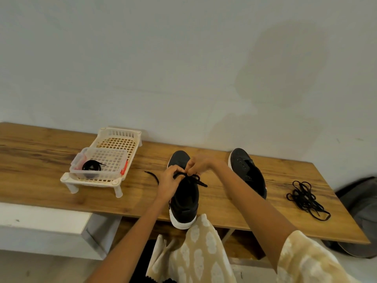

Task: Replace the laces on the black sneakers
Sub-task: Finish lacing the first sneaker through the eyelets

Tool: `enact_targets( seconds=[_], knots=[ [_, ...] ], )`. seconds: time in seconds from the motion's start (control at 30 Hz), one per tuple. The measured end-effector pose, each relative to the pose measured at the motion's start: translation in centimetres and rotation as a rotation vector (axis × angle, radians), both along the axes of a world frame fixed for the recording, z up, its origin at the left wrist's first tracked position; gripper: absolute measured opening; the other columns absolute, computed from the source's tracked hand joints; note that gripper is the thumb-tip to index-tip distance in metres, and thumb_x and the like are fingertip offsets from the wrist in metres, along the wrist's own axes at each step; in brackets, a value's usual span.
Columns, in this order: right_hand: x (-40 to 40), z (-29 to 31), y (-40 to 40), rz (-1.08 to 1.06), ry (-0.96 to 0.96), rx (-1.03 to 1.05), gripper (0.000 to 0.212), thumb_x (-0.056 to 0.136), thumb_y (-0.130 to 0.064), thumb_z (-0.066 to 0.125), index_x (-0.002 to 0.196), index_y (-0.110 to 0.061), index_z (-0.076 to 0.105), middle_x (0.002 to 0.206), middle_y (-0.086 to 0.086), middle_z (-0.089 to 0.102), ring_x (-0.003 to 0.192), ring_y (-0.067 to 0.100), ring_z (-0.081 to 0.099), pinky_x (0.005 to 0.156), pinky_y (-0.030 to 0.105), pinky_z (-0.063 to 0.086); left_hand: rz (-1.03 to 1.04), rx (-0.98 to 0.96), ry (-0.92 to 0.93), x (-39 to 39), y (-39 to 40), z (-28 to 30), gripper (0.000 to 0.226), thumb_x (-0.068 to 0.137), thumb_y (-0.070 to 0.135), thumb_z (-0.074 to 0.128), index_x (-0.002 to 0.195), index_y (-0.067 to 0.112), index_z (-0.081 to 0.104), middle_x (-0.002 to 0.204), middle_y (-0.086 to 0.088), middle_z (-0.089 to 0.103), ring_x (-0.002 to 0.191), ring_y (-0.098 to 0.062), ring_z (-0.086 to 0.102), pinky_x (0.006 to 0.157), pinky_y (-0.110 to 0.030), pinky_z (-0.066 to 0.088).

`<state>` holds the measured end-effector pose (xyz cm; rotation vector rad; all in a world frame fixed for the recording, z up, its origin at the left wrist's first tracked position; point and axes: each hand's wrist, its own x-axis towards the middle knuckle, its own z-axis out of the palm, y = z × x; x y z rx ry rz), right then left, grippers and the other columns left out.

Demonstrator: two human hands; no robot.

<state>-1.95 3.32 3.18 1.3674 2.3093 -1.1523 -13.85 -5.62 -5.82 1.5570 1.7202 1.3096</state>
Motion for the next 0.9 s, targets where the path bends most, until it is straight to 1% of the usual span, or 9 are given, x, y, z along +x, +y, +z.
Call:
enact_targets(
  seconds=[0.07, 0.17, 0.23, 0.33, 0.5, 0.63, 0.7, 0.77, 0.9],
  knots=[
    [0.2, -0.1, 0.0, 0.011, 0.019, 0.024, 0.019, 0.090, -0.013, 0.058, 0.103, -0.002, 0.068, 0.074, 0.000, 0.061, 0.071, 0.011, 0.058, 0.066, 0.019, 0.051, -0.016, -0.079, -0.083, -0.2, 0.2, 0.5, 0.010, 0.085, 0.002, 0.063, 0.091, 0.010, 0.066, 0.085, 0.009, 0.062, 0.083, 0.002, 0.057, 0.073, -0.006, 0.043],
    [1.1, -0.3, -0.6, 0.057, 0.077, 0.012, 0.026, 0.088, -0.022, 0.064, 0.109, -0.009, 0.067, 0.095, 0.001, 0.063, 0.089, 0.014, 0.060, 0.083, 0.027, 0.052, -0.069, -0.164, -0.152, -0.7, 0.7, 1.3, 0.008, 0.086, 0.005, 0.065, 0.091, 0.010, 0.067, 0.082, 0.008, 0.063, 0.078, 0.001, 0.059, 0.067, -0.009, 0.045],
    [1.7, -1.0, -1.0, 0.115, 0.076, 0.148, 0.031, 0.086, -0.025, 0.066, 0.115, -0.013, 0.066, 0.106, 0.002, 0.064, 0.094, 0.014, 0.058, 0.086, 0.030, 0.048, -0.067, -0.226, -0.156, -0.9, 1.0, 1.7, 0.007, 0.086, 0.009, 0.066, 0.090, 0.015, 0.066, 0.077, 0.008, 0.063, 0.068, -0.001, 0.057, 0.058, -0.011, 0.042],
    [1.9, -2.1, -1.7, 0.077, 0.151, 0.321, 0.025, 0.088, -0.021, 0.062, 0.111, -0.013, 0.069, 0.106, 0.004, 0.067, 0.094, 0.016, 0.058, 0.084, 0.032, 0.046, -0.055, -0.288, -0.184, -1.1, 1.1, 1.9, 0.005, 0.087, 0.015, 0.066, 0.092, 0.015, 0.066, 0.069, 0.005, 0.061, 0.048, -0.003, 0.048, 0.042, -0.013, 0.039],
    [2.5, -3.7, -2.5, -0.064, 0.271, 0.386, 0.023, 0.088, -0.018, 0.061, 0.108, -0.014, 0.070, 0.105, 0.001, 0.069, 0.087, 0.007, 0.058, 0.075, 0.019, 0.045, -0.125, -0.306, -0.116, -1.7, 1.1, 2.0, 0.015, 0.087, 0.016, 0.067, 0.102, 0.016, 0.068, 0.066, 0.002, 0.062, 0.046, -0.007, 0.048, 0.044, -0.020, 0.042],
    [2.9, -4.5, -3.1, -0.212, 0.429, 0.316, 0.018, 0.088, -0.016, 0.064, 0.104, -0.015, 0.072, 0.097, -0.003, 0.070, 0.076, -0.003, 0.059, 0.068, 0.008, 0.047, -0.207, -0.276, 0.089, -1.9, 1.1, 2.8, 0.017, 0.088, 0.016, 0.065, 0.105, 0.015, 0.068, 0.082, 0.006, 0.060, 0.051, -0.007, 0.051, 0.048, -0.017, 0.043],
    [3.0, -4.6, -3.2, -0.237, 0.470, 0.287, 0.017, 0.087, -0.013, 0.065, 0.102, -0.013, 0.072, 0.089, -0.008, 0.067, 0.074, -0.006, 0.058, 0.066, 0.005, 0.046, -0.241, -0.267, 0.155, -2.0, 1.3, 3.1, 0.014, 0.089, 0.015, 0.063, 0.102, 0.011, 0.068, 0.088, 0.002, 0.059, 0.052, -0.010, 0.052, 0.050, -0.023, 0.047],
    [3.1, -4.6, -3.1, -0.235, 0.506, 0.238, 0.013, 0.087, -0.011, 0.065, 0.098, -0.014, 0.072, 0.086, -0.010, 0.067, 0.076, -0.004, 0.061, 0.072, 0.011, 0.050, -0.263, -0.271, 0.172, -2.1, 1.6, 3.2, 0.010, 0.092, 0.012, 0.059, 0.099, 0.010, 0.065, 0.087, -0.002, 0.060, 0.050, -0.011, 0.053, 0.050, -0.027, 0.050],
    [3.3, -4.9, -2.5, -0.211, 0.550, 0.138, 0.013, 0.087, -0.011, 0.066, 0.099, -0.010, 0.070, 0.090, -0.003, 0.069, 0.083, 0.006, 0.065, 0.082, 0.025, 0.054, -0.243, -0.315, 0.171, -2.0, 2.0, 3.1, 0.007, 0.095, 0.010, 0.050, 0.098, 0.013, 0.057, 0.068, -0.003, 0.058, 0.042, -0.008, 0.051, 0.046, -0.024, 0.046]
  ],
)
